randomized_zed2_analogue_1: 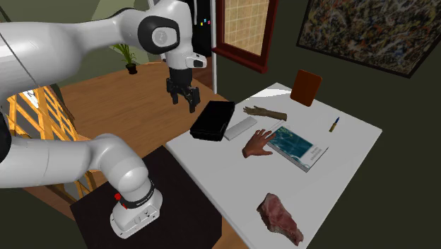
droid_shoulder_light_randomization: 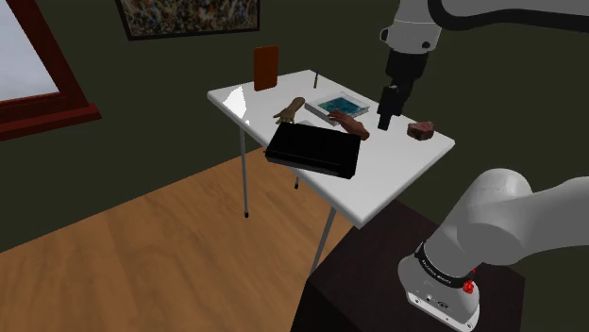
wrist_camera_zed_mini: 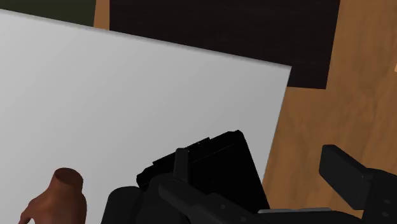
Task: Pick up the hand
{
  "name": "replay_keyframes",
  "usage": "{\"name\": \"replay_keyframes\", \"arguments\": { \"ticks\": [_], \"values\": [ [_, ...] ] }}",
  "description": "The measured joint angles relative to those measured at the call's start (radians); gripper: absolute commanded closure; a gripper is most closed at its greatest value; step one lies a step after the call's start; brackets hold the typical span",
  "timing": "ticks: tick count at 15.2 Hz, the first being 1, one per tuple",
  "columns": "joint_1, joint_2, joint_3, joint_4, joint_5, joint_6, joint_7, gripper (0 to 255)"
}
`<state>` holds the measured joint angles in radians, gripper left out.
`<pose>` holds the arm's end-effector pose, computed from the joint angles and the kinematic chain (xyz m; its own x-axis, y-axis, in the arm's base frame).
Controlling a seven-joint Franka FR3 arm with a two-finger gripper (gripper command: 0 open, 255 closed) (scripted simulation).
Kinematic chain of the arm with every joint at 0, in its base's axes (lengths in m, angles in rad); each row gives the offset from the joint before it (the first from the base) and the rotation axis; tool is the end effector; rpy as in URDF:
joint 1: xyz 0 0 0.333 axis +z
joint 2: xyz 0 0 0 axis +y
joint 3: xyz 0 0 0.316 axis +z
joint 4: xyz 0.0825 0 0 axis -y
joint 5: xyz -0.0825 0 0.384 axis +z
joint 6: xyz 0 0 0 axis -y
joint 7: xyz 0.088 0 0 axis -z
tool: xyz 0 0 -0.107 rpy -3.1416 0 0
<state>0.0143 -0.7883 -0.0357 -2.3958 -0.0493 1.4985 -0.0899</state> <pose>0.2966 -0.0147 0.5665 0.9908 0.0782 -0.1108 0.0802 -0.9967 0.0141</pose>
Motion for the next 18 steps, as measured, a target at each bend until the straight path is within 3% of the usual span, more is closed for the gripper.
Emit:
{"name": "replay_keyframes", "arguments": {
  "ticks": [6,18],
  "values": [
    [-0.033,0.053,-0.055,-0.043,-0.049,0.112,-0.034,0],
    [-0.115,0.352,-0.227,-0.024,-0.143,0.455,-0.131,0]
  ]
}}
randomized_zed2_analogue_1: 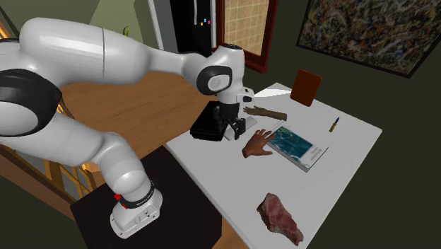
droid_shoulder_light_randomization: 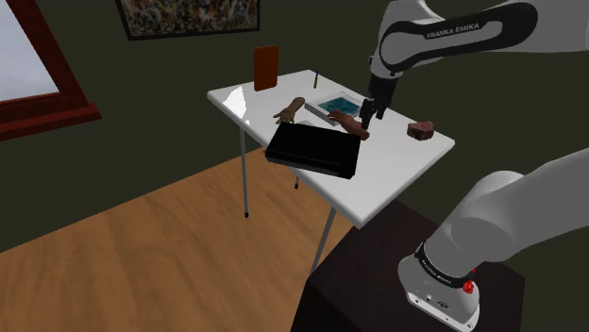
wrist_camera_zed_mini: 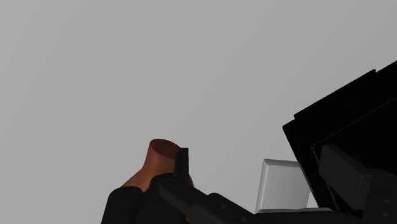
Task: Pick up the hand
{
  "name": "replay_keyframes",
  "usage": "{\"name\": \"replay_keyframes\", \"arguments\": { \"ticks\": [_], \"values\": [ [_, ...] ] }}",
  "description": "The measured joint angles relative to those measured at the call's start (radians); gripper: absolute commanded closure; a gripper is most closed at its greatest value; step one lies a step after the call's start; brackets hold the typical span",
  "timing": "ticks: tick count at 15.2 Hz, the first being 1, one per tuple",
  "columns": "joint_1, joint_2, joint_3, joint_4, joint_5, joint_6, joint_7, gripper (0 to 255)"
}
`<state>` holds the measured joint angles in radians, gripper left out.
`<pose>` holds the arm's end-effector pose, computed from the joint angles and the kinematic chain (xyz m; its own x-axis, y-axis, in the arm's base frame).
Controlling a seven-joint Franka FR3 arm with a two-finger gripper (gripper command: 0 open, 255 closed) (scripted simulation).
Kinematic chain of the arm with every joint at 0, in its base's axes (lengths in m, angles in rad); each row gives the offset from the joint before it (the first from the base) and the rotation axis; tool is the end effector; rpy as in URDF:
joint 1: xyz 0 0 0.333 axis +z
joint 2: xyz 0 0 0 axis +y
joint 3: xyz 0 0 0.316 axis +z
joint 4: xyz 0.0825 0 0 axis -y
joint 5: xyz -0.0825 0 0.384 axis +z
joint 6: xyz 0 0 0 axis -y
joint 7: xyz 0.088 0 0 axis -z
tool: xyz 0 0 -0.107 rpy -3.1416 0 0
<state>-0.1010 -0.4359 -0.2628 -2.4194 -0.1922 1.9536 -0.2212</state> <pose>0.3806 -0.1631 0.4598 0.9976 -0.0426 -0.0546 -0.0396 -0.9977 0.0546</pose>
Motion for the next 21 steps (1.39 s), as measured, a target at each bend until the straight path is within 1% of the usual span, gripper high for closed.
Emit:
{"name": "replay_keyframes", "arguments": {
  "ticks": [1,3,7,15,16,21],
  "values": [
    [-0.004,0.025,-0.011,0.001,-0.002,0.028,-0.005,0],
    [-0.013,0.101,-0.044,0.04,0.0,0.077,-0.031,0],
    [-0.028,0.227,-0.093,0.089,0.017,0.173,-0.071,0],
    [-0.031,0.302,-0.11,0.045,0.03,0.295,-0.083,0],
    [-0.031,0.304,-0.11,0.042,0.03,0.299,-0.082,255],
    [-0.031,0.303,-0.11,0.04,0.03,0.302,-0.081,255]
  ]
}}
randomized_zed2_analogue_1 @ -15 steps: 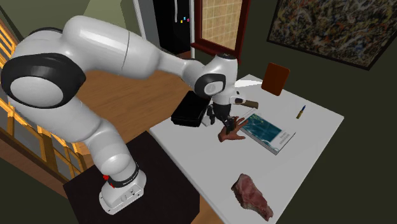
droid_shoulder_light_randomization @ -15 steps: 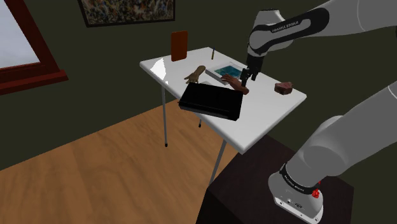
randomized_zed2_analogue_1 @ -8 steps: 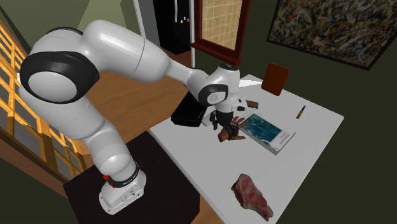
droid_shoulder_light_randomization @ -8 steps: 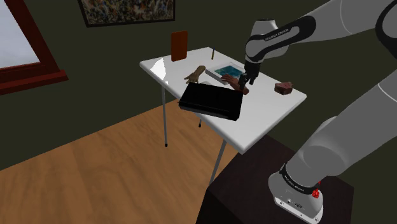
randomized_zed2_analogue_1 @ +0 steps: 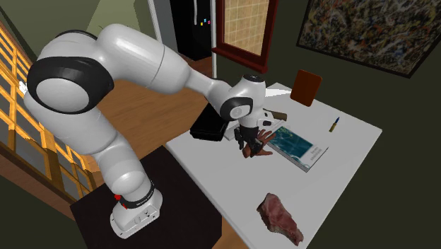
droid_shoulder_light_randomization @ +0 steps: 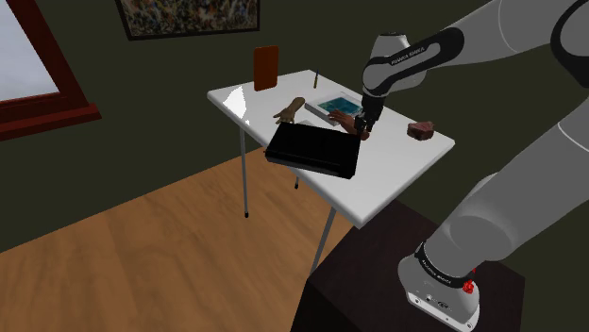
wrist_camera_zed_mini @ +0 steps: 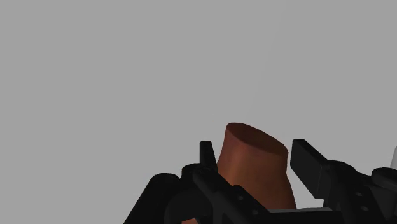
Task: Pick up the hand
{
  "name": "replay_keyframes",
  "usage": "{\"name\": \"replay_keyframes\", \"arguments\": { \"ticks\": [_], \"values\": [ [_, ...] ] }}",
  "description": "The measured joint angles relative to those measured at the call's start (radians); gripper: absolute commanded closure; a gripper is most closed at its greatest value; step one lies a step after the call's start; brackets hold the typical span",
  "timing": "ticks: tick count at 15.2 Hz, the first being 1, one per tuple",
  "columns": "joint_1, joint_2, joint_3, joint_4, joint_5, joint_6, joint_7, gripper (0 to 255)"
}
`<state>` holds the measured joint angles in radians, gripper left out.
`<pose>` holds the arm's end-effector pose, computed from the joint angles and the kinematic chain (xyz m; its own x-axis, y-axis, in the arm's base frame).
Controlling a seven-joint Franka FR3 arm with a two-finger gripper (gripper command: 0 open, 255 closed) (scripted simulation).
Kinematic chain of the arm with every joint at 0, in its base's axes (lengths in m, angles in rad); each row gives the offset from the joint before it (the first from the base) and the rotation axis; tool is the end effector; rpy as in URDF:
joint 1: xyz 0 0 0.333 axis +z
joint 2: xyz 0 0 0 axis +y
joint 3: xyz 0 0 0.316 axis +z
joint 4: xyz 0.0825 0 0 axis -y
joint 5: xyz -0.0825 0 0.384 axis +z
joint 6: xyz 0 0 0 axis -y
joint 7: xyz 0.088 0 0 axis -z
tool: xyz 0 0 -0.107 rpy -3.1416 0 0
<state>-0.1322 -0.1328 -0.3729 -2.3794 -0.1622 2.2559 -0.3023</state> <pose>0.4184 -0.2368 0.3708 0.9949 -0.0979 -0.0242 -0.0959 -0.9927 0.0735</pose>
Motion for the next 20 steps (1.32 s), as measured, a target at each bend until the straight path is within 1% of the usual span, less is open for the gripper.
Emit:
{"name": "replay_keyframes", "arguments": {
  "ticks": [5,7,20],
  "values": [
    [0.0,0.001,0.0,0.0,0.0,0.001,-0.001,255],
    [0.0,-0.011,0.002,0.005,-0.003,-0.017,0.001,255],
    [0.001,-0.093,0.018,0.108,-0.013,-0.2,0.004,255]
  ]
}}
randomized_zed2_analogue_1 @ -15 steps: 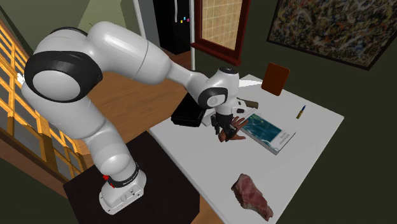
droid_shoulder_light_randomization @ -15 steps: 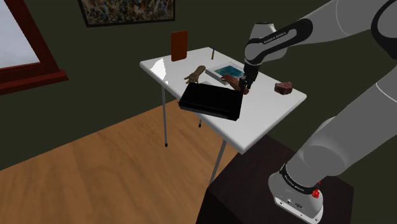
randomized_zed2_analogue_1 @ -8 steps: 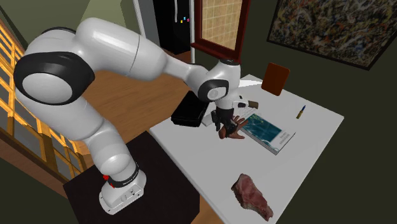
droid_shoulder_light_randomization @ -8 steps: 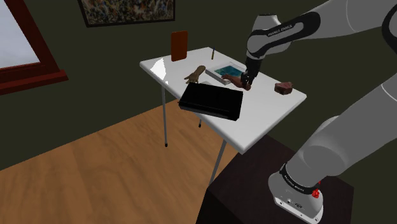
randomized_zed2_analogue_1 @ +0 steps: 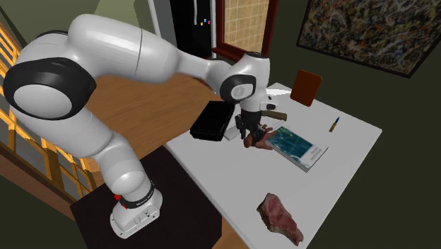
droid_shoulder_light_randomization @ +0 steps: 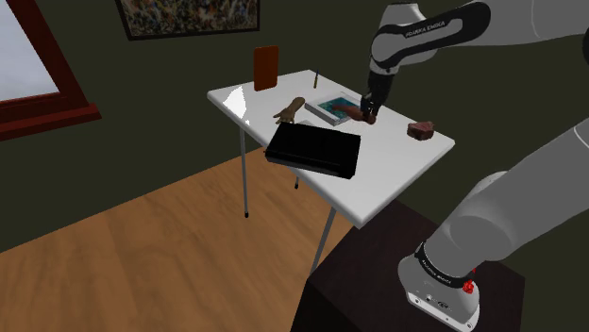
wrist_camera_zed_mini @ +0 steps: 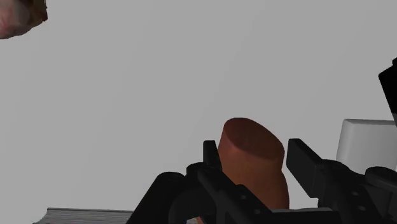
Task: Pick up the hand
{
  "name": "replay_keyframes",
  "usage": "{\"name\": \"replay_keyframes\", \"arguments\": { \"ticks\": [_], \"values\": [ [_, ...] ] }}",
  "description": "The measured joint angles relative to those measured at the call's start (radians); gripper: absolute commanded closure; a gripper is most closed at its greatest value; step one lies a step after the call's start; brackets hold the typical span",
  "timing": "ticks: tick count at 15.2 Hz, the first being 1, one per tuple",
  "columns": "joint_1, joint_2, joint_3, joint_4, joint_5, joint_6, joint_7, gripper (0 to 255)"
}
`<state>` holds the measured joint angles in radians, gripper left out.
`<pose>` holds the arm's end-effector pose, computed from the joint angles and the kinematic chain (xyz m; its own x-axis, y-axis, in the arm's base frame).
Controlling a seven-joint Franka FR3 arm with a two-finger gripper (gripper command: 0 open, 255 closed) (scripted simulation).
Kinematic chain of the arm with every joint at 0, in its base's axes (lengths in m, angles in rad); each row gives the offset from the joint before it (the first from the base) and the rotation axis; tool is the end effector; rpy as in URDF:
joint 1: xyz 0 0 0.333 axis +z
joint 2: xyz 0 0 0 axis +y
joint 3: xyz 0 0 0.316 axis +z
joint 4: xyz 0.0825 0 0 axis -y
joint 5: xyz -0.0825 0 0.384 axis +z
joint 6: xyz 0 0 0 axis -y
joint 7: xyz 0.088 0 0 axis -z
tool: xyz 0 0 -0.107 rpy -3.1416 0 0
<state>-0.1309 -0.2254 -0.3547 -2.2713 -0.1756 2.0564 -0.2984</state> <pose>0.4181 -0.2366 0.4442 0.9949 -0.0975 -0.0257 -0.0954 -0.9928 0.0730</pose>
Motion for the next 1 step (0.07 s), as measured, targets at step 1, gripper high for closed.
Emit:
{"name": "replay_keyframes", "arguments": {
  "ticks": [1],
  "values": [
    [0.0,-0.002,0.001,0.005,0.0,-0.007,0.0,255]
  ]
}}
